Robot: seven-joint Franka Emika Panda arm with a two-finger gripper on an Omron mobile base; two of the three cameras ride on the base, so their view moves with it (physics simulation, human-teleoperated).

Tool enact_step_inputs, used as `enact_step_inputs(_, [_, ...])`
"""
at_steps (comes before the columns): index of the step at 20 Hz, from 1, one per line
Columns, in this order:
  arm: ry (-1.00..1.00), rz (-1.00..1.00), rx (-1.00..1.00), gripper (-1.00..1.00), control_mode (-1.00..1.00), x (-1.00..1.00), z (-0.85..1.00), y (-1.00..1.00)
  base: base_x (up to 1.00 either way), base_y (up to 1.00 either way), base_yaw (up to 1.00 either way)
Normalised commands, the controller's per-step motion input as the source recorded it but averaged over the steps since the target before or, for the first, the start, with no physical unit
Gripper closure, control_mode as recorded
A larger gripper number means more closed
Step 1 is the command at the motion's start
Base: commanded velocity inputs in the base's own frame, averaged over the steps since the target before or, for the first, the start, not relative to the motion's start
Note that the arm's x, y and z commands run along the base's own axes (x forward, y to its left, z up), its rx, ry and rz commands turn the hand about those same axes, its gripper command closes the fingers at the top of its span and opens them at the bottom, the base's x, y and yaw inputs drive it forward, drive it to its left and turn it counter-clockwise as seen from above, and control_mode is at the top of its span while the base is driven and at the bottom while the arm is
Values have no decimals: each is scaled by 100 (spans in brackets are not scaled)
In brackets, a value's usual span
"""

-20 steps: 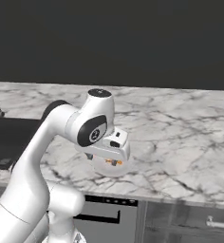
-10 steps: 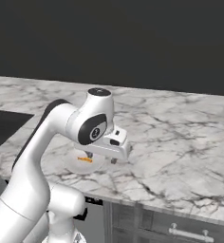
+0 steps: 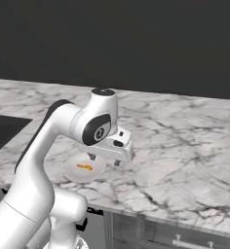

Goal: Pick up the knife from the drawer and place it on the cutting board. Then place the meat from the plate to the cutting board.

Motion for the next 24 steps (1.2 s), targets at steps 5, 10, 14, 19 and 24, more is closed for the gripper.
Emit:
enact_step_inputs(5, [0,0,0,-100,100,0,0,0,58,56,8])
enact_step_inputs(10, [0,0,0,-100,100,0,0,0,65,28,29])
enact_step_inputs(14, [0,0,0,-100,100,0,0,0,70,2,39])
enact_step_inputs(19, [0,0,0,-100,100,0,0,0,57,0,42])
enact_step_inputs(24, [0,0,0,-100,100,0,0,0,42,0,35])
